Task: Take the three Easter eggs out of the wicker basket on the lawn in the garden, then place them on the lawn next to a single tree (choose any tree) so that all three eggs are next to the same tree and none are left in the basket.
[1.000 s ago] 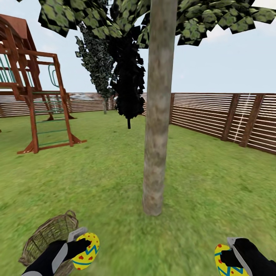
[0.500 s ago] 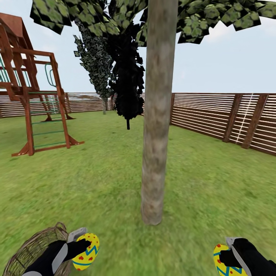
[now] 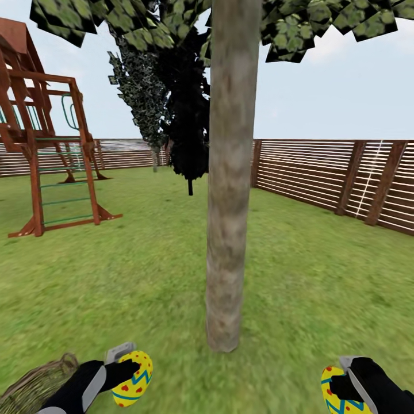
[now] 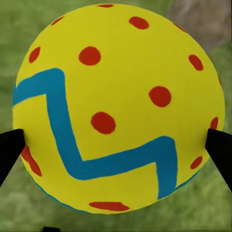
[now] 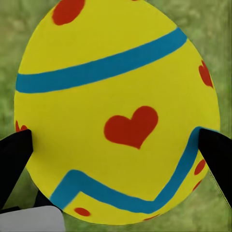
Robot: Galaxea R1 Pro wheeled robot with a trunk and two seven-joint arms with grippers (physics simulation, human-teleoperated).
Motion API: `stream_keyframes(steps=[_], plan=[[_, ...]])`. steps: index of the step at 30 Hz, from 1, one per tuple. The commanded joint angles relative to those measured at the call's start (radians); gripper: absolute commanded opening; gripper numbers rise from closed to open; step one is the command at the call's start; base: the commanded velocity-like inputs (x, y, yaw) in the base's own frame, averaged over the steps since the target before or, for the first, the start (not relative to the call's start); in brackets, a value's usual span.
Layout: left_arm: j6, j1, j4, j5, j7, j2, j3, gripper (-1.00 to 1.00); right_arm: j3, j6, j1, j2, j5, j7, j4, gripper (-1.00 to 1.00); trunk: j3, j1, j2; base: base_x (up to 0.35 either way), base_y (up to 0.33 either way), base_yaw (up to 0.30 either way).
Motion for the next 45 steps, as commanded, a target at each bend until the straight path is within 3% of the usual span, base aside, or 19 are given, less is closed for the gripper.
stream_keyframes(steps=[1, 19, 23, 29, 45], plan=[[0.007, 0.0, -0.002, 0.001, -0.005, -0.001, 0.003, -1.0, 0.0, 0.004, 0.0, 0.0, -0.004, 0.001, -0.001, -1.0, -0.001, 0.0, -0.001, 0.211, -0.277, 0.0], [0.005, 0.0, -0.003, 0.003, -0.008, 0.004, 0.004, -1.0, 0.0, 0.005, 0.0, 0.0, -0.004, 0.0, -0.001, -1.0, -0.001, 0.0, -0.001, 0.201, -0.275, 0.0], [-0.041, 0.0, -0.005, 0.006, -0.008, 0.0, 0.004, -1.0, 0.0, 0.004, 0.0, 0.0, -0.004, 0.0, -0.001, -1.0, -0.001, 0.0, -0.001, 0.048, -0.052, 0.0], [-0.047, 0.0, -0.005, 0.011, -0.005, 0.001, 0.009, -1.0, 0.0, 0.005, 0.0, 0.002, -0.004, 0.0, -0.001, -1.0, -0.004, 0.004, -0.008, 0.001, -0.002, 0.0], [-0.035, 0.0, -0.005, 0.01, 0.004, 0.0, 0.01, -1.0, 0.0, 0.006, 0.0, 0.003, -0.004, 0.0, -0.001, -1.0, -0.055, 0.066, -0.12, 0.0, 0.0, 0.0]])
